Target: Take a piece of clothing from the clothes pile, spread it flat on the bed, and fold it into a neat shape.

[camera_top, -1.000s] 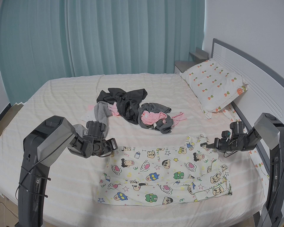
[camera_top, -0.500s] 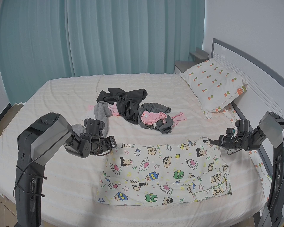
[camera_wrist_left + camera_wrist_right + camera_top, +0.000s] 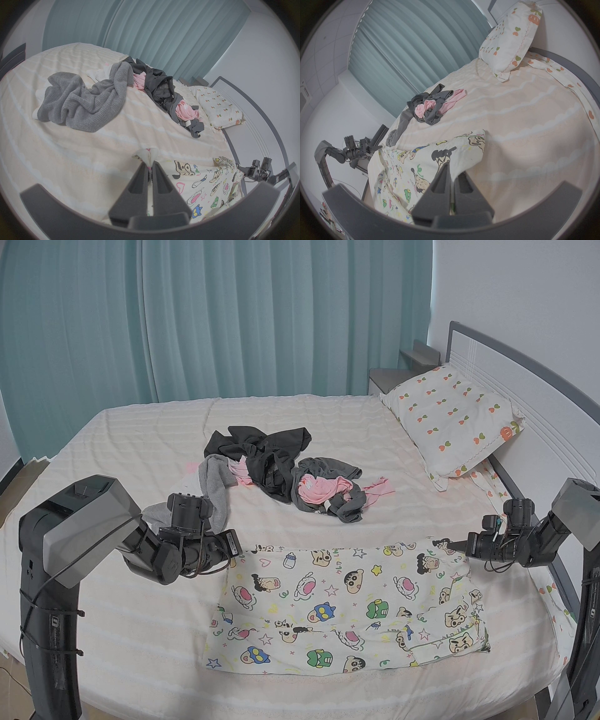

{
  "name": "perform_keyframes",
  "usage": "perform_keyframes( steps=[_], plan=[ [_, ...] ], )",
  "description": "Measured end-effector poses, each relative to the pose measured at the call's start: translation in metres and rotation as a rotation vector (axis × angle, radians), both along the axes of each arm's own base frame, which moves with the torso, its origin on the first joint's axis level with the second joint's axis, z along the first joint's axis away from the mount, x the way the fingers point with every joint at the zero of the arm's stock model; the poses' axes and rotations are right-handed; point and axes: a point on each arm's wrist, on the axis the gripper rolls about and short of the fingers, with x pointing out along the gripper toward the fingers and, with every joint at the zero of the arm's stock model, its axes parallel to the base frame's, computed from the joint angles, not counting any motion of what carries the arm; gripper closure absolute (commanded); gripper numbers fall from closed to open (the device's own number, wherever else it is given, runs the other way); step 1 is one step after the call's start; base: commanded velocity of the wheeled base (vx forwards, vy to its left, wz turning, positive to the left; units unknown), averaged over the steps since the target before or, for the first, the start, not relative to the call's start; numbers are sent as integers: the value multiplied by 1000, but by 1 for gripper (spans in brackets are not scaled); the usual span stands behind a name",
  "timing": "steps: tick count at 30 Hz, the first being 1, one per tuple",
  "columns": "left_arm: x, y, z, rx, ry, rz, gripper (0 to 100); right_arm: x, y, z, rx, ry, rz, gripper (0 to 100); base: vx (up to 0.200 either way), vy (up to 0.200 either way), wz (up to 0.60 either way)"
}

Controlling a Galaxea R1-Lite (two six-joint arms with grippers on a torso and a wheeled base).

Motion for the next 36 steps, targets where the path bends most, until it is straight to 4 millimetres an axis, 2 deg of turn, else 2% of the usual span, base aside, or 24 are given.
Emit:
perform_keyframes(
  steps=[9, 17, 21, 28, 29, 36],
  plan=[
    [-41, 7, -9, 9, 20, -13, 100, -24, -3, -3, -97, -16, 65, 100, 0, 0, 0],
    [-72, 6, -15, 2, -11, -41, 100, -43, -5, -1, -107, -7, 83, 100, 0, 0, 0],
    [-80, 3, -18, 1, -4, -55, 100, -43, -3, -3, -98, -1, 91, 100, 0, 0, 0],
    [-81, 2, -18, 0, -5, -60, 100, -32, 8, -9, -55, 46, 95, 100, 0, 0, 0],
    [-81, 2, -18, -1, -5, -60, 100, -30, 10, -10, -53, 54, 100, 0, 0, 0, 0],
    [-80, 3, -18, -2, -7, -57, 100, -26, 12, -12, -30, 59, 127, 0, 0, 0, 0]
  ],
)
